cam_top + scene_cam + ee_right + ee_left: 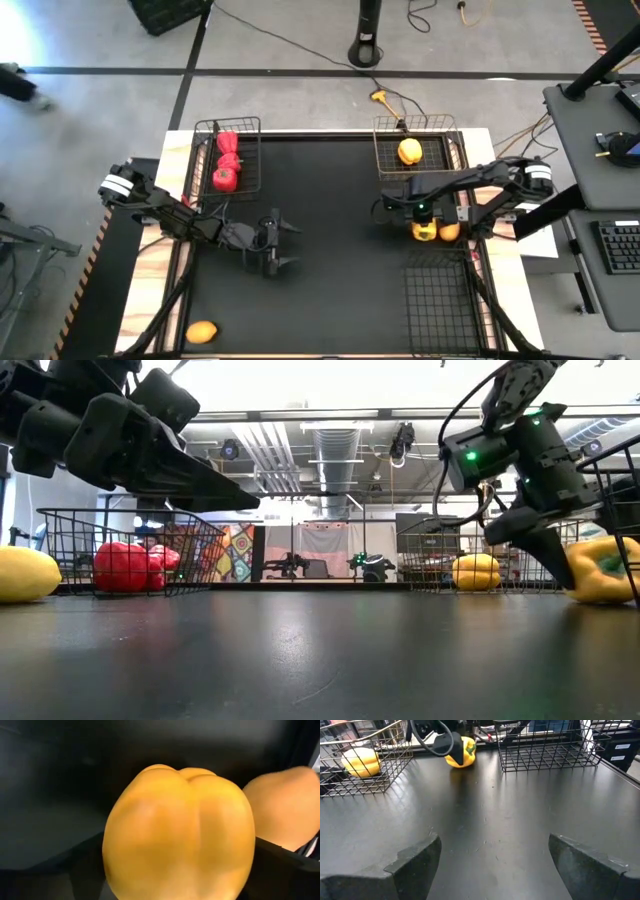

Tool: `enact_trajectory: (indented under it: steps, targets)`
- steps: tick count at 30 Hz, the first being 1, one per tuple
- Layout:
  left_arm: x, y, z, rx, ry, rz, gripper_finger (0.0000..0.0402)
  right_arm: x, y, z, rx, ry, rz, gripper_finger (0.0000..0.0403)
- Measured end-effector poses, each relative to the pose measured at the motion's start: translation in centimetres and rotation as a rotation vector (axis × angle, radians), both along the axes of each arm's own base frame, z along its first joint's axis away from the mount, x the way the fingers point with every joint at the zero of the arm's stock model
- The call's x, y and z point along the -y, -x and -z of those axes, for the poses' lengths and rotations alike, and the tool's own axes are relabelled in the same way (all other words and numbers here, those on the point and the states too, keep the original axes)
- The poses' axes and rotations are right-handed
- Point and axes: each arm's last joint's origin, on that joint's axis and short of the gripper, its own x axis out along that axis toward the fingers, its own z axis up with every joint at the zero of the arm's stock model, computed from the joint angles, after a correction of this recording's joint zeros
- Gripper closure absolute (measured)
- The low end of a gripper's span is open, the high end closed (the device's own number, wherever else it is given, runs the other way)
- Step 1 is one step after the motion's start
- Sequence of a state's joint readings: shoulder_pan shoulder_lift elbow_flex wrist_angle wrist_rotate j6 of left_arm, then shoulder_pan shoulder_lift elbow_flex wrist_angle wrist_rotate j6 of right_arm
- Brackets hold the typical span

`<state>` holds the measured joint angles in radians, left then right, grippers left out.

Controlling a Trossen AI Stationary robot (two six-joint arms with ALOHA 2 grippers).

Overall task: Sort produce into baskets
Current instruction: Put the yellow bell pepper into the gold mesh basket

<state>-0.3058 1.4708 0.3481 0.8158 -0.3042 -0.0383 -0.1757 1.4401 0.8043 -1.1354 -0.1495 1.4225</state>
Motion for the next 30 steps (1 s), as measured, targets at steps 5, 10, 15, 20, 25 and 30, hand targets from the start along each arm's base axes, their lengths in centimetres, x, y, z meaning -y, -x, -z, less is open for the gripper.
enact_trajectory:
  steps: [5, 10, 15, 20, 25, 30]
  targets:
    - [0.0, 0.0, 0.0, -0.001, 0.000, 0.000, 0.0052, 0.1, -0.1, 0.0, -0.001, 0.018, -0.045, 0.0075]
    - [0.0, 0.1, 0.1, -0.004, -0.001, 0.000, 0.0052, 0.4, -1.5, -2.2, 0.076, 0.035, -0.086, 0.0075]
    - [0.0, 0.1, 0.1, -0.005, -0.002, 0.000, 0.0052, 0.8, -3.5, -7.0, 0.200, 0.069, -0.118, 0.0074]
    - [0.0, 0.1, 0.1, -0.005, 0.005, -0.002, 0.0052, 2.6, -5.2, -12.2, 0.348, 0.225, -0.133, 0.0074]
    - [0.0, 0.1, 0.1, -0.009, 0.011, -0.004, 0.0052, 6.7, -4.9, -15.7, 0.410, 0.397, -0.097, 0.0074]
    - [0.0, 0.1, 0.2, -0.012, 0.011, -0.004, 0.0052, 12.1, -2.5, -15.5, 0.317, 0.484, 0.004, 0.0074]
